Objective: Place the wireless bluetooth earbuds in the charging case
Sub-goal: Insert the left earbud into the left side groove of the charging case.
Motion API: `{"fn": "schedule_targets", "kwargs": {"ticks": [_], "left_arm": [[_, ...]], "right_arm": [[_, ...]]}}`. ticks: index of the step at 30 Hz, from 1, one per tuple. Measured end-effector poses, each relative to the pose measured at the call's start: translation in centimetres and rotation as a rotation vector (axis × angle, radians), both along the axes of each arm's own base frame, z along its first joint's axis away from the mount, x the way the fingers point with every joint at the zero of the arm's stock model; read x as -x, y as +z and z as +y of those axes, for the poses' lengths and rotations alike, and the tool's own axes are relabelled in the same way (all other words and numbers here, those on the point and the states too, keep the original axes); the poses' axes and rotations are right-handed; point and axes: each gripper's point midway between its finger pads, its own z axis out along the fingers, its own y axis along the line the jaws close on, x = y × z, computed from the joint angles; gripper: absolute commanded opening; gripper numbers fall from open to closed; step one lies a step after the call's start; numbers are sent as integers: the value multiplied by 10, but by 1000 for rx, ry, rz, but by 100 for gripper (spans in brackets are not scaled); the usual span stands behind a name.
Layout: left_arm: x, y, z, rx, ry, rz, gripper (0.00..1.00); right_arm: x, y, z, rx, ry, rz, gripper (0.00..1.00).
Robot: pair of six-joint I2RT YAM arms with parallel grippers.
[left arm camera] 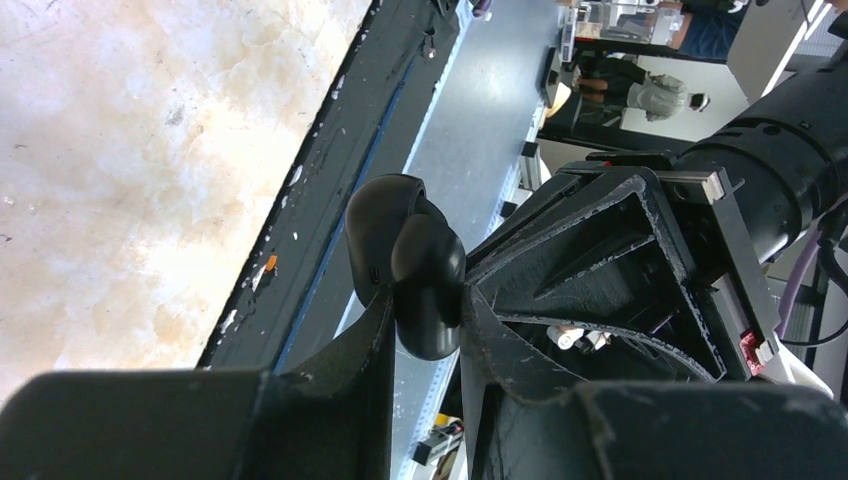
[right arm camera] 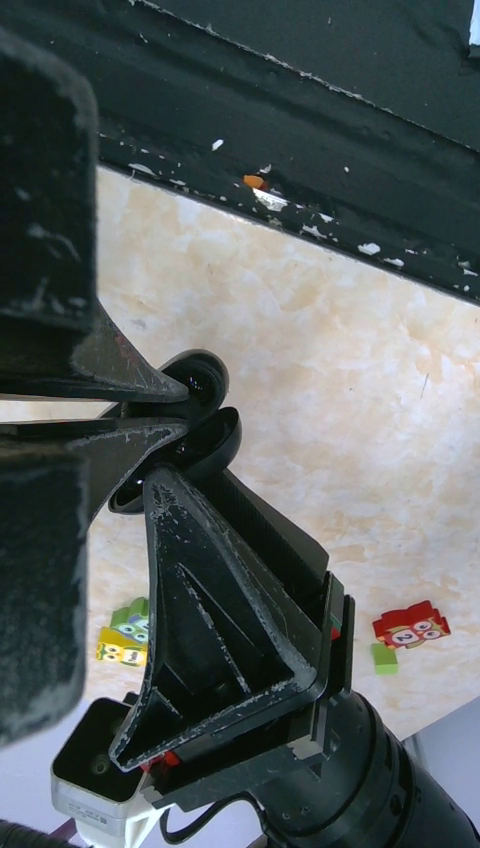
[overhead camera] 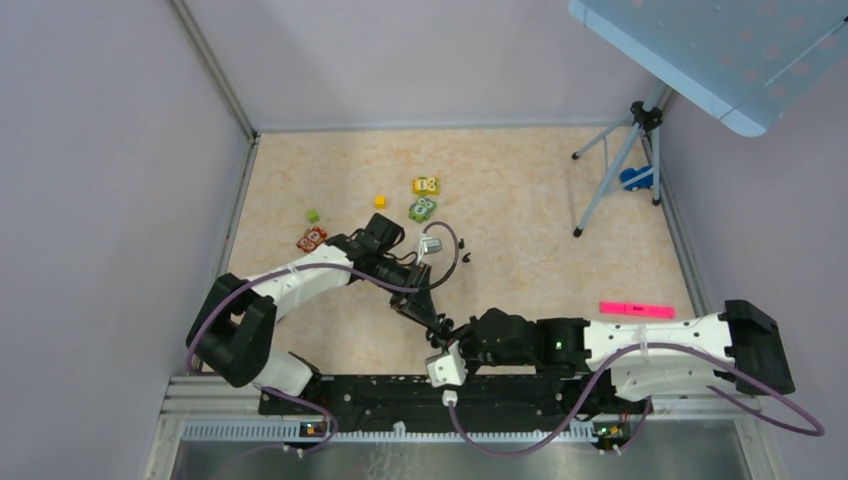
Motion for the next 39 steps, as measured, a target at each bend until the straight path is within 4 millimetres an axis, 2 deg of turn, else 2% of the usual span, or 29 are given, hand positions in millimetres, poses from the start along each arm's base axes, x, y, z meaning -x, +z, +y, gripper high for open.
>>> {"fn": "schedule_targets", "kwargs": {"ticks": [9,21,27,30,39], "left_arm": [[-1,-3,-1,-25,4,-17,0],[0,-3,-2,-28,-1,-18,0],[0,-3,-2,-25,-2,-21,0],[0,-4,-3,-25,-2,-19,0],[-1,-1,-5,-6,-8,-22,0]], "right_arm": [[6,-12,2,42,28,-11,0],[6,-12,3,52,30,-31,0],[6,-11,2,52,23,-33,11],[6,-12,2,53,21,-30,22],[6,-14,0,61,6,-13,34]]}}
